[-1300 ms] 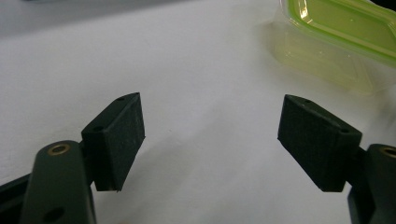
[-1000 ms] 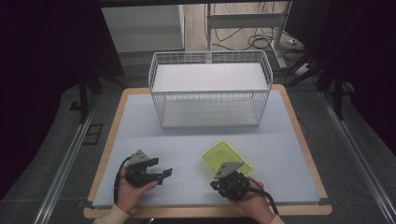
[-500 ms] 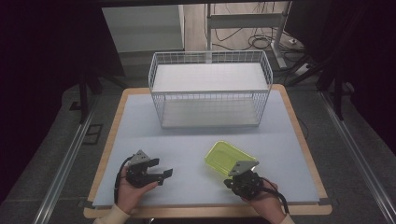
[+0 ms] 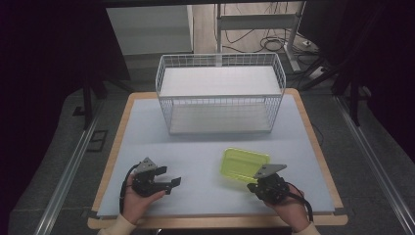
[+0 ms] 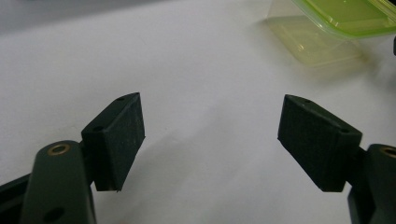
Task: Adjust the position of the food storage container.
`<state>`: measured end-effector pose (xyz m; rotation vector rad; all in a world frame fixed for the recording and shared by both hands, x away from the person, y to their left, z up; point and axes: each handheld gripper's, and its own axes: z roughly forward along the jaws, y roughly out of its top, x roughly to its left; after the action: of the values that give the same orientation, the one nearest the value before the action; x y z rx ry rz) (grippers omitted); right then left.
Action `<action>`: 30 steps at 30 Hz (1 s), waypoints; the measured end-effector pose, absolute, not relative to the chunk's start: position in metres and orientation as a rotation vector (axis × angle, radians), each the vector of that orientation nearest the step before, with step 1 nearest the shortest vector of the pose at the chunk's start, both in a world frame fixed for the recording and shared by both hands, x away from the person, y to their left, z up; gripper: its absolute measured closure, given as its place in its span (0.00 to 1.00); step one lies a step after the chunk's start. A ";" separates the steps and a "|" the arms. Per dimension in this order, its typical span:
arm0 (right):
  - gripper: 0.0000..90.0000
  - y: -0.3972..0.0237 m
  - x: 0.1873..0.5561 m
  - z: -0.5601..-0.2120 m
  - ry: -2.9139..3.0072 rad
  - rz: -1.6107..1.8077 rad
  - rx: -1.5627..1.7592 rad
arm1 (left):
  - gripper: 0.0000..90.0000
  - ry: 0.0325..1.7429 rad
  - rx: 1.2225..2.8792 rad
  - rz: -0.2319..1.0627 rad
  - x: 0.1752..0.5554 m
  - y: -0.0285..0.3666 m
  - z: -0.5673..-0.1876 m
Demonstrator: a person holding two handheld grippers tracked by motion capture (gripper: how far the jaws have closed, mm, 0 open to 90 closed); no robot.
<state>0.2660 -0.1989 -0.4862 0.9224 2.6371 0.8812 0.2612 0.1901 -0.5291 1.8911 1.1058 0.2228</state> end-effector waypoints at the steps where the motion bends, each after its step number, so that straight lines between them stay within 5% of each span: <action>1: 1.00 -0.201 0.267 -0.486 2.635 0.878 0.938 | 0.25 1.105 1.892 0.221 0.261 0.190 -0.529; 22: 1.00 -0.228 0.278 -0.486 2.579 0.865 1.032 | 0.25 1.104 1.894 0.219 0.262 0.190 -0.530; 30: 1.00 -0.248 0.279 -0.448 2.452 0.993 1.059 | 0.25 1.106 1.895 0.221 0.262 0.190 -0.530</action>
<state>0.2794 -0.2480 -0.4479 1.0586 2.4521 0.9933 0.2622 0.1898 -0.5298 1.8952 1.1059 0.2208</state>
